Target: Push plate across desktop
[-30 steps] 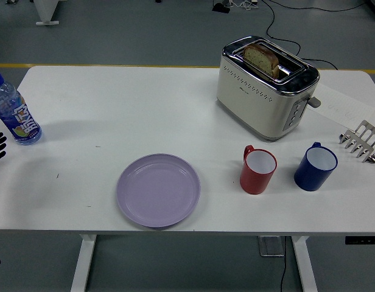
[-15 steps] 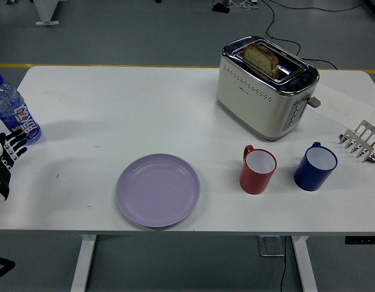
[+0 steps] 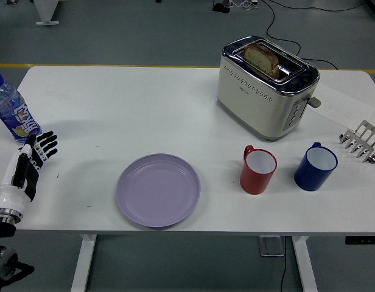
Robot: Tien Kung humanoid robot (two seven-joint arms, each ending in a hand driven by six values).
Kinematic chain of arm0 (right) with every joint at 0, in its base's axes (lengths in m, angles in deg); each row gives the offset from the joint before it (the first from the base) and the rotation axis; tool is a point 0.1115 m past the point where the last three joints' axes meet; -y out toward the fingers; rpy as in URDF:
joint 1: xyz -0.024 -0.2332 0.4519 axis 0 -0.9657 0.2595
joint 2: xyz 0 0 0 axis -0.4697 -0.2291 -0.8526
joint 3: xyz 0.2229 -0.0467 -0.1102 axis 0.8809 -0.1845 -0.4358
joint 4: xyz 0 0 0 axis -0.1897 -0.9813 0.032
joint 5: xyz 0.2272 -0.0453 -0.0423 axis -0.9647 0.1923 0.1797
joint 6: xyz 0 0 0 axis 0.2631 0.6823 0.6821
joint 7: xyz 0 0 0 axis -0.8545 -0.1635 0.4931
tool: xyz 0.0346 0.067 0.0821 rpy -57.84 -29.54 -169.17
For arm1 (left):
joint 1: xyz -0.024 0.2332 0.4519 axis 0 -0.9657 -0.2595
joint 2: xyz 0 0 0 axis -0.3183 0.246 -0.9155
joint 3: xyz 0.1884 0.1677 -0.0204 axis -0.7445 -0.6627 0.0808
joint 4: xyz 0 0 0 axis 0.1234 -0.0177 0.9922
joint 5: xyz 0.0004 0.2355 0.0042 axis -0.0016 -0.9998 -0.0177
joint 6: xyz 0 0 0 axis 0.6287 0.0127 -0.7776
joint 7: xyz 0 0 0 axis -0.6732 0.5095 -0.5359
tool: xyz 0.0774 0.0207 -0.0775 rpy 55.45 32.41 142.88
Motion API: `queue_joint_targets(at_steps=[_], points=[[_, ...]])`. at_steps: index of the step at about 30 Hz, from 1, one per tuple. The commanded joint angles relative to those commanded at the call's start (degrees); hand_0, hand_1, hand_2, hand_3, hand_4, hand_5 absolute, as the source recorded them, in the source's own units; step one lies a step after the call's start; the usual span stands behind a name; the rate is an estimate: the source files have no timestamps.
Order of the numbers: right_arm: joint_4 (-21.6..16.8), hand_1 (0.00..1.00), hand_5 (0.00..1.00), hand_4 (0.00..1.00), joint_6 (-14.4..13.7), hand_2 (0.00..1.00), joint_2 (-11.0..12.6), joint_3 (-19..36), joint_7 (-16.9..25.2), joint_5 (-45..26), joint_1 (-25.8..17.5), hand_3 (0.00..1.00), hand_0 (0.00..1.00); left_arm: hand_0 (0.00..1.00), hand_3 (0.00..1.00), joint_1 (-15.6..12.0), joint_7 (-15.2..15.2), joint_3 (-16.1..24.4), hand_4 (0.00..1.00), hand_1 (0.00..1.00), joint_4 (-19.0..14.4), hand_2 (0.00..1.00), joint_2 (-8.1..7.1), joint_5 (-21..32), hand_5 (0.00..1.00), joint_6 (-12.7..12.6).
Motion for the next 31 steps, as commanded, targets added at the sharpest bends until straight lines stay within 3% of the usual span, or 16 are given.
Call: queue_joint_targets(at_steps=[24, 31], points=[[0.1, 0.523, 0.569, 0.364, 0.2, 0.603, 0.2, -0.9, 0.5, -1.4, 0.4, 0.623, 0.592, 0.791, 0.721, 0.8, 0.6, -12.7, 0.54, 0.81, -8.4, 0.781, 0.19, 2.8, 0.998, -0.8], [0.1, 0.523, 0.569, 0.364, 0.2, 0.603, 0.3, -1.0, 0.6, -1.5, 0.5, 0.623, 0.592, 0.791, 0.721, 0.9, 1.1, -14.9, 0.54, 0.81, -9.8, 0.781, 0.27, 3.3, 0.998, -0.8]])
